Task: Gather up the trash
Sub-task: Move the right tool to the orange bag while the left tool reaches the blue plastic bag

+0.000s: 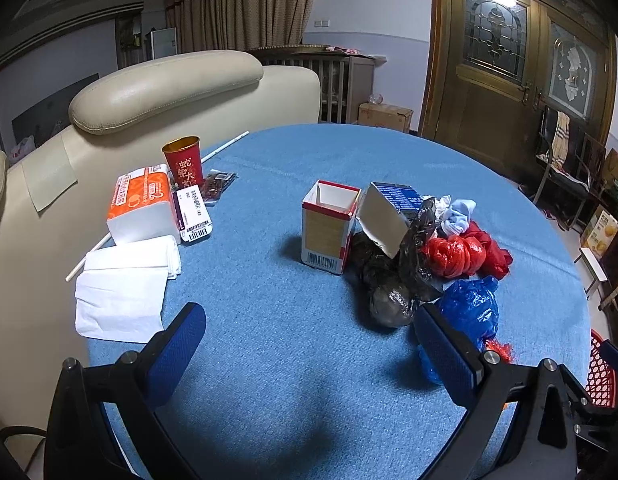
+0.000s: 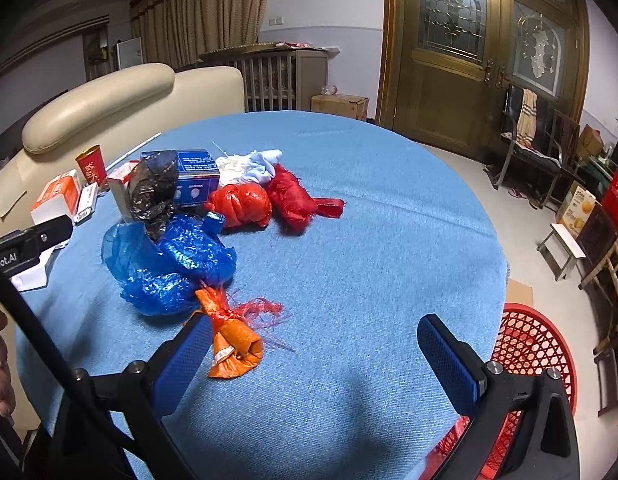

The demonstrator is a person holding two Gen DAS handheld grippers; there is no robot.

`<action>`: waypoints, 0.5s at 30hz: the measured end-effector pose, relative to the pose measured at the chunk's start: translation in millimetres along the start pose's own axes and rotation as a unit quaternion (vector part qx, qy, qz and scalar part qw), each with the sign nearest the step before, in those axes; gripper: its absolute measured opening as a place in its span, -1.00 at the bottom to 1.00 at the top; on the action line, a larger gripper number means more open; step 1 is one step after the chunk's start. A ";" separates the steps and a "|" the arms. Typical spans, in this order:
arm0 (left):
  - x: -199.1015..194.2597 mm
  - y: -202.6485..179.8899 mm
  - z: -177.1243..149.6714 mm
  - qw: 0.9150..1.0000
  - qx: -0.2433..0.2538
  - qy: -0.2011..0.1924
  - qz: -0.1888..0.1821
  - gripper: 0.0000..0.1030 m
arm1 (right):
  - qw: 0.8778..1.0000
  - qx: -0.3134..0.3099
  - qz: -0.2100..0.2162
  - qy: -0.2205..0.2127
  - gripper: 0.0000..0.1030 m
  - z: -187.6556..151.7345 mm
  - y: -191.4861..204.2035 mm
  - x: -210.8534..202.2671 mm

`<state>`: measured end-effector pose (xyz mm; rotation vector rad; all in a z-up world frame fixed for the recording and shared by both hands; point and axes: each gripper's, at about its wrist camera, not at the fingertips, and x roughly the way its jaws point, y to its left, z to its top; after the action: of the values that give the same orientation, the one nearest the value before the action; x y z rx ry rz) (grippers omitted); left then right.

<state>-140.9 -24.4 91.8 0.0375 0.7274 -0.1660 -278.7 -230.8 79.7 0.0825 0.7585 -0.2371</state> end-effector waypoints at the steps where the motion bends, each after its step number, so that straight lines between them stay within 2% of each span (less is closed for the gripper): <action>1: -1.3 0.9 -0.6 1.000 0.000 -0.002 0.000 1.00 | 1.000 0.000 0.000 0.000 1.00 0.3 0.2 -0.2; 5: -6.0 8.7 -4.1 1.000 -0.005 -0.007 0.004 1.00 | 1.000 -0.004 0.008 -0.003 1.00 3.6 2.8 -1.5; 12: -5.4 37.3 -12.4 0.999 -0.037 -0.005 0.016 1.00 | 0.997 -0.041 0.071 0.012 1.00 5.5 30.5 12.3; 15: -2.0 46.4 -14.9 0.999 -0.045 0.000 0.021 1.00 | 0.994 -0.053 0.088 0.035 1.00 5.5 40.6 28.0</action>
<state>-144.6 22.9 80.9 -0.0328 0.7336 -0.0939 -245.6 -197.5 64.0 0.0566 0.8272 -0.0262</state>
